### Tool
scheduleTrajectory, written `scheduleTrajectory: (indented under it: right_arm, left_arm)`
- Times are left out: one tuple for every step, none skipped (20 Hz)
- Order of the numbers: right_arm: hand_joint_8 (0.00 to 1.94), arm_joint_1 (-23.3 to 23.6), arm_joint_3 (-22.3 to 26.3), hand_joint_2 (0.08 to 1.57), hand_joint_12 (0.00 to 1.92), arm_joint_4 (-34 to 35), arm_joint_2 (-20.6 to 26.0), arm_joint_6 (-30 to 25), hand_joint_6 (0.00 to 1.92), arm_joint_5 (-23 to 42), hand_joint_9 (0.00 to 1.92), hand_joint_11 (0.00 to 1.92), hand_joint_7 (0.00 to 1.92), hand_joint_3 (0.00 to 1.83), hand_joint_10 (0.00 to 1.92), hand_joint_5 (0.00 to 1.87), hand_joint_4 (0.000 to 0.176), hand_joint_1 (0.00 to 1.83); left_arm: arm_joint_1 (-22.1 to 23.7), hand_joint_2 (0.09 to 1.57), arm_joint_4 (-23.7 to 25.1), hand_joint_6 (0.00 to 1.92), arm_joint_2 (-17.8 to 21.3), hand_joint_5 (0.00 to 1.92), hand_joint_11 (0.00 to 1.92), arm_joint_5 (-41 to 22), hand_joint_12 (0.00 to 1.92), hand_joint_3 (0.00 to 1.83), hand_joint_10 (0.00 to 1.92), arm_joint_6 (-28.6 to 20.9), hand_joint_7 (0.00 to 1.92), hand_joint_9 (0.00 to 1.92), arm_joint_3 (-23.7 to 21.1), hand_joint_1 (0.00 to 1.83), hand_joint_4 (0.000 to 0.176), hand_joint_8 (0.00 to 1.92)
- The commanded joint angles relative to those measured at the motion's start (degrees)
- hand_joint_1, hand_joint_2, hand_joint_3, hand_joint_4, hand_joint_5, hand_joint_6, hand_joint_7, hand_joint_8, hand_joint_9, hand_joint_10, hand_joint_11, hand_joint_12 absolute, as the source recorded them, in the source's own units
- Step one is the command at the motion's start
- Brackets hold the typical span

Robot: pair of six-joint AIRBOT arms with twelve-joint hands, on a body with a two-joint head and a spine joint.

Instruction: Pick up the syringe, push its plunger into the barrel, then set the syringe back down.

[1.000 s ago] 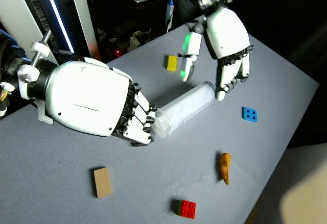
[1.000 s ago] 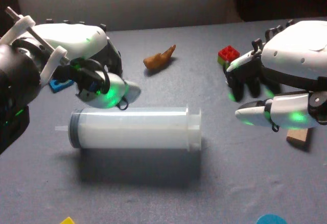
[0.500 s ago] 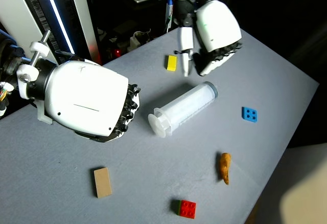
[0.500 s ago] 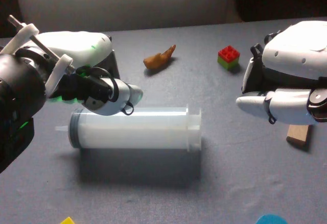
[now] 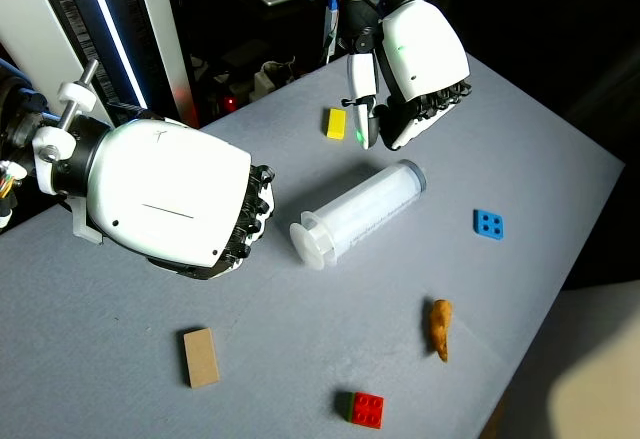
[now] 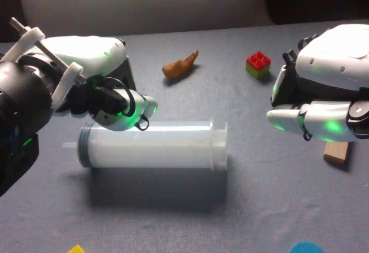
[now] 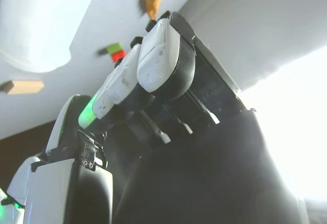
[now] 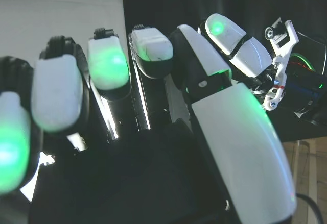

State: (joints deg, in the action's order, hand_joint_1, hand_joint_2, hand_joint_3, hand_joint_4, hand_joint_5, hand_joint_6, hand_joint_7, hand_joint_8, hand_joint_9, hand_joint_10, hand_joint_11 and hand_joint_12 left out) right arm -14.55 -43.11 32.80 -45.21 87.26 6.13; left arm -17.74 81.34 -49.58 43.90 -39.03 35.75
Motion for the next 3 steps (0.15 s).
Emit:
scheduleTrajectory:
  right_arm:
    - [1.94, 0.6, 0.1, 1.47, 1.92, -0.2, 0.4, -0.1, 1.92, 4.9, 1.45, 1.65, 1.28, 0.0, 1.92, 1.12, 0.0, 0.4]
    - [1.94, 0.6, 0.1, 1.46, 1.92, -0.2, 0.4, -0.1, 1.92, 4.9, 1.46, 1.66, 1.3, 0.0, 1.92, 1.13, 0.0, 0.43]
    - [1.94, 0.6, 0.1, 1.46, 1.92, -0.2, 0.4, -0.1, 1.92, 4.9, 1.48, 1.67, 1.32, 0.0, 1.92, 1.15, 0.0, 0.43]
  left_arm:
    - [1.2, 1.38, 3.9, 1.92, 0.3, 1.23, 1.43, 0.5, 1.92, 0.0, 1.92, 0.0, 1.33, 1.37, 0.0, 0.48, 0.0, 1.92]
    - [1.5, 1.38, 3.9, 1.92, 0.3, 1.23, 1.42, 0.5, 1.92, 0.0, 1.92, 0.0, 1.33, 1.37, 0.1, 0.46, 0.0, 1.92]
    - [1.6, 1.37, 3.9, 1.92, 0.3, 1.23, 1.42, 0.5, 1.92, 0.0, 1.92, 0.0, 1.33, 1.36, 0.1, 0.46, 0.0, 1.92]
